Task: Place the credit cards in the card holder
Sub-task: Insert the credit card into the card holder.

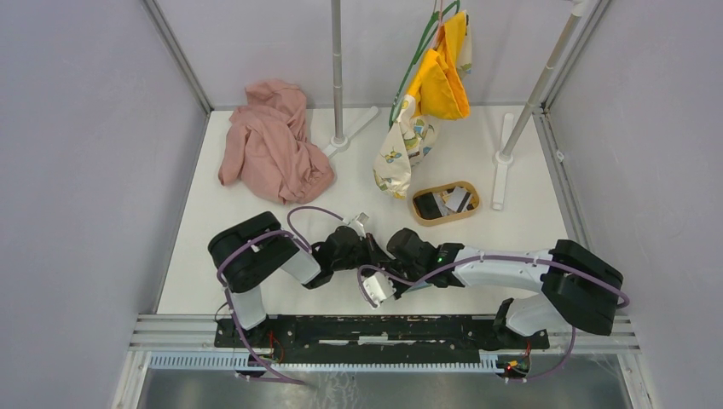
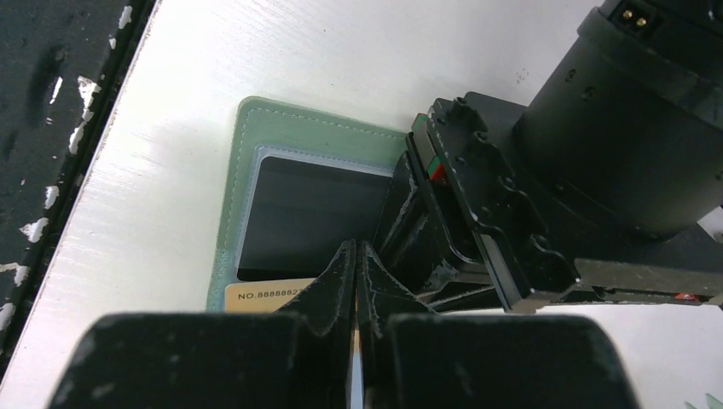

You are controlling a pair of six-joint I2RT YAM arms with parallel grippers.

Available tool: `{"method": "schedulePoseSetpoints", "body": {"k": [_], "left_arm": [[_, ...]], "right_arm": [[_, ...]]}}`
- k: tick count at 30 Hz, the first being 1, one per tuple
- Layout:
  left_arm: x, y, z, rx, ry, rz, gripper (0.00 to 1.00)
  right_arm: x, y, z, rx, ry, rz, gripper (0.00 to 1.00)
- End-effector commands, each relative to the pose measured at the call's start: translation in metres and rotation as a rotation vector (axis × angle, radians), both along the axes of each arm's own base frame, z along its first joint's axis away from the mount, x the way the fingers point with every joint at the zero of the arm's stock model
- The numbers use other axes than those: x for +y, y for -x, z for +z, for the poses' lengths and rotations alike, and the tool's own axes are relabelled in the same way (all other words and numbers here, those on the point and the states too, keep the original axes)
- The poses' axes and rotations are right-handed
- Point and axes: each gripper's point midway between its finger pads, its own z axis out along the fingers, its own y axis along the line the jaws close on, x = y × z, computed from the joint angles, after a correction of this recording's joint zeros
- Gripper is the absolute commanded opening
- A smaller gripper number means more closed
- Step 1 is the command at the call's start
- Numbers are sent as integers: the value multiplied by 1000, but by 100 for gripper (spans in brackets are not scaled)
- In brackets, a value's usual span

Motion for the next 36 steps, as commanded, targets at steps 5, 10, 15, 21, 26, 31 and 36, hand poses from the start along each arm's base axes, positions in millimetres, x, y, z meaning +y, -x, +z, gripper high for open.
{"method": "schedulePoseSetpoints", "body": {"k": [5, 10, 15, 21, 26, 31, 36], "left_arm": [[2, 6, -14, -4, -44, -43, 15], [1, 6, -14, -3, -43, -44, 15], [0, 6, -14, -2, -42, -45, 15], [1, 6, -13, -2, -40, -48, 19], [3, 6, -13, -2, -41, -46, 22], [4, 6, -13, -2, -43, -46, 25], [6, 5, -13, -3, -47, -43, 26]], "right_arm": [[4, -14, 6, -66, 4, -32, 4], [6, -7, 7, -41, -3, -4, 4], [5, -8, 3, -43, 16, -16, 4], [-3, -17, 3, -82, 39, -52, 4], [-11, -23, 2, -90, 60, -74, 3], [-17, -28, 3, -90, 67, -87, 3], [-22, -31, 3, -81, 79, -96, 3]]}}
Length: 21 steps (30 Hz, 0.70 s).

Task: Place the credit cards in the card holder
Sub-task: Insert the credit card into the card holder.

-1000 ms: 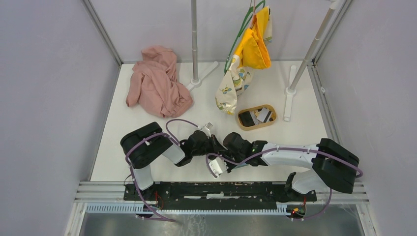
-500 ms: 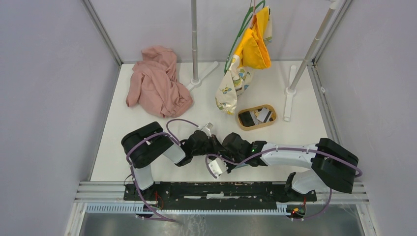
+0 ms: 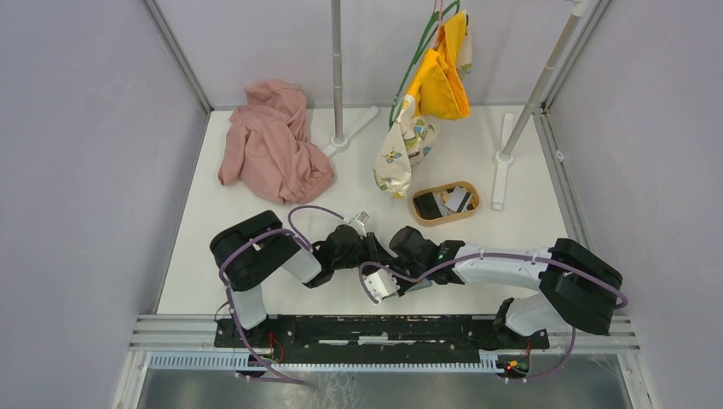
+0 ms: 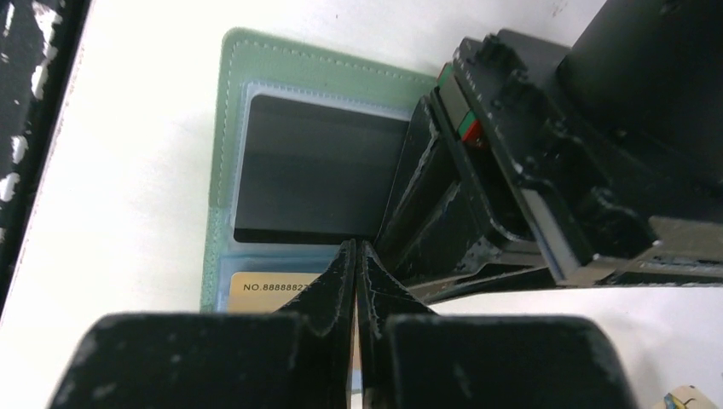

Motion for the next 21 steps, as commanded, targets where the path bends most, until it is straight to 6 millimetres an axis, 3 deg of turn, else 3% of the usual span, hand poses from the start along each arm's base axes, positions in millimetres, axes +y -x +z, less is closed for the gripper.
{"method": "schedulePoseSetpoints", "body": {"k": [1, 11, 18, 21], "left_arm": [[8, 6, -13, -5, -59, -35, 26], [13, 1, -3, -50, -76, -28, 32], [18, -7, 16, -145, -102, -22, 38], [25, -12, 27, -216, -139, -16, 39]], "right_arm": [[-5, -21, 12, -68, 11, -46, 3], [-13, -30, 18, -59, -7, -82, 3], [2, -7, 37, 120, -136, -16, 9], [0, -9, 51, 189, -210, -36, 15]]}}
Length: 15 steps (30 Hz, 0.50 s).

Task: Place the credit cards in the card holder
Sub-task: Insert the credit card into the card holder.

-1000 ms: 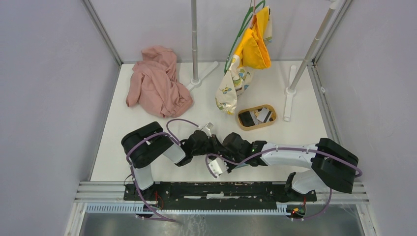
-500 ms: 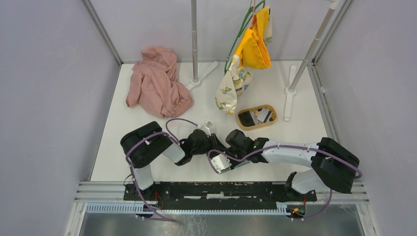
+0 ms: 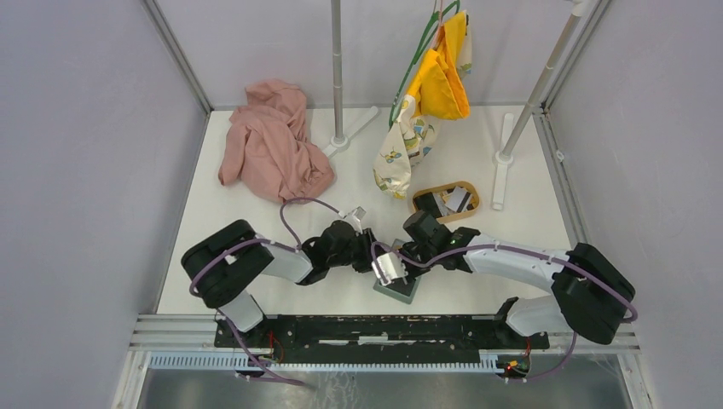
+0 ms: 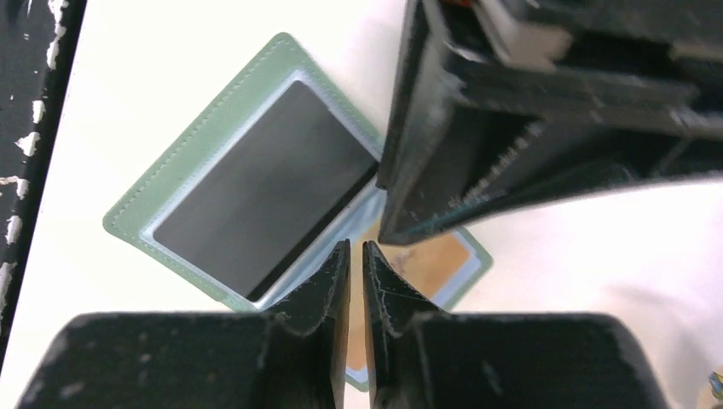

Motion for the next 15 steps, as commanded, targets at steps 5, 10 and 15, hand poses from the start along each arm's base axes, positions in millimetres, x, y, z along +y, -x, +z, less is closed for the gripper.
{"method": "schedulePoseSetpoints", "body": {"k": [5, 10, 15], "left_arm": [[31, -16, 34, -278, -144, 8, 41], [54, -9, 30, -312, -223, 1, 35], [60, 6, 14, -280, -227, -40, 24]], "right_arm": [[3, -24, 48, 133, -252, -123, 26], [-14, -44, 37, 177, -214, -251, 28], [-34, -60, 27, 164, -143, -324, 25]]}}
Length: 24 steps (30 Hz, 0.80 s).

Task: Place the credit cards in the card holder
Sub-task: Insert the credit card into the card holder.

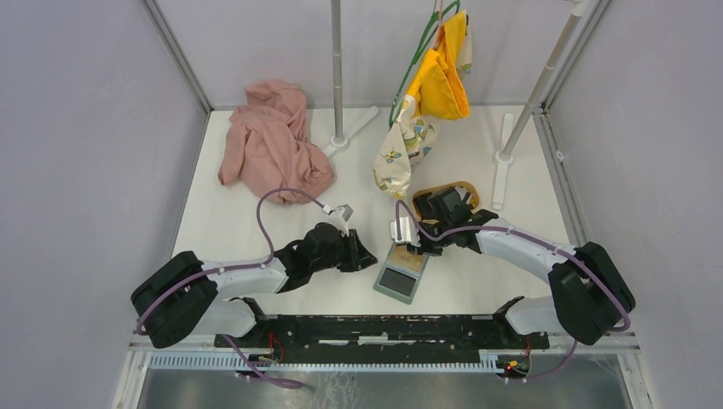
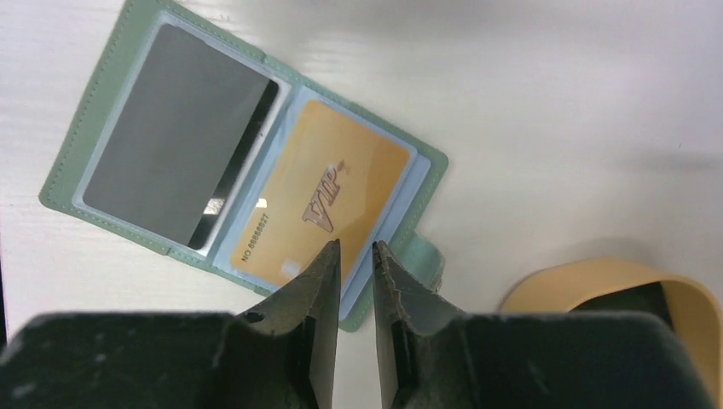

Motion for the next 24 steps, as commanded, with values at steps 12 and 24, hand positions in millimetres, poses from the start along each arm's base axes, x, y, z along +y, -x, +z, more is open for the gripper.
{"method": "schedulePoseSetpoints", "body": {"k": [12, 24], "left_arm": [[15, 6, -19, -61, -104, -60, 26], [33, -19, 26, -252, -93, 59, 48]], "right_arm": [[-31, 53, -7, -5, 28, 430, 23], [-31, 92, -32, -87, 54, 712, 7]]}}
